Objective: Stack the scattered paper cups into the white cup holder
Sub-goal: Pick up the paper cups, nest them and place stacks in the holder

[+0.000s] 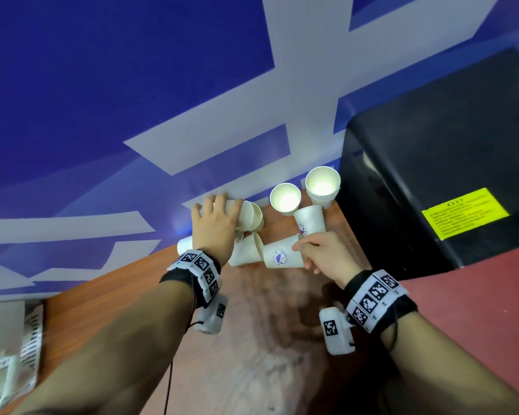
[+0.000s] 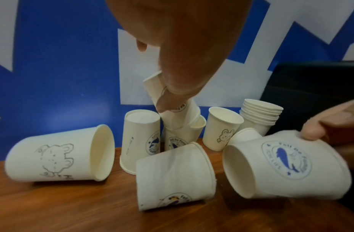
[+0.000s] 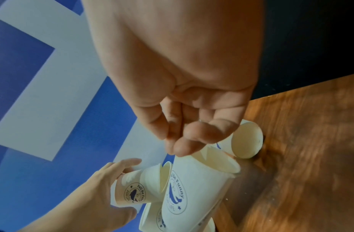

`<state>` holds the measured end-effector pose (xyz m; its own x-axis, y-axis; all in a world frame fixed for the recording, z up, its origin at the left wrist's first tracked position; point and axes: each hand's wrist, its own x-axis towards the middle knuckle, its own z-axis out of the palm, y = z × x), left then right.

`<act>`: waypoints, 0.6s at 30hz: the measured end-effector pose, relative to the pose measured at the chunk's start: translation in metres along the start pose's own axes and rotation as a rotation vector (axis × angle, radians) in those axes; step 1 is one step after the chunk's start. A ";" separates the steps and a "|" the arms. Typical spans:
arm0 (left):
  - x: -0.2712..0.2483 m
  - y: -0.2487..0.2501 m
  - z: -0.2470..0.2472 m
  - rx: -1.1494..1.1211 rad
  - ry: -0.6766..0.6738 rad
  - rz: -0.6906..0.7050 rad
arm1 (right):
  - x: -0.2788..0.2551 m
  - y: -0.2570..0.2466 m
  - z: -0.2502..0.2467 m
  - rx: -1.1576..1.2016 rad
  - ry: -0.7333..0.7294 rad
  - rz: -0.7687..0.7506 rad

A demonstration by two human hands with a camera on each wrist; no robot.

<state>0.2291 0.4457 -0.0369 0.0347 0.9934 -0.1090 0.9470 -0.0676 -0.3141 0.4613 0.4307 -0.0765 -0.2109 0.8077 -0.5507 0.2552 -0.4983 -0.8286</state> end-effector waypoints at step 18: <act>-0.088 -0.045 -0.034 -0.691 0.053 -0.319 | -0.081 -0.050 0.037 -0.051 -0.003 -0.122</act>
<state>0.1938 0.3647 0.0186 -0.2755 0.9594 -0.0610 0.8978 0.2795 0.3405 0.4304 0.3781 0.0054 -0.2461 0.8603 -0.4464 0.2755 -0.3795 -0.8832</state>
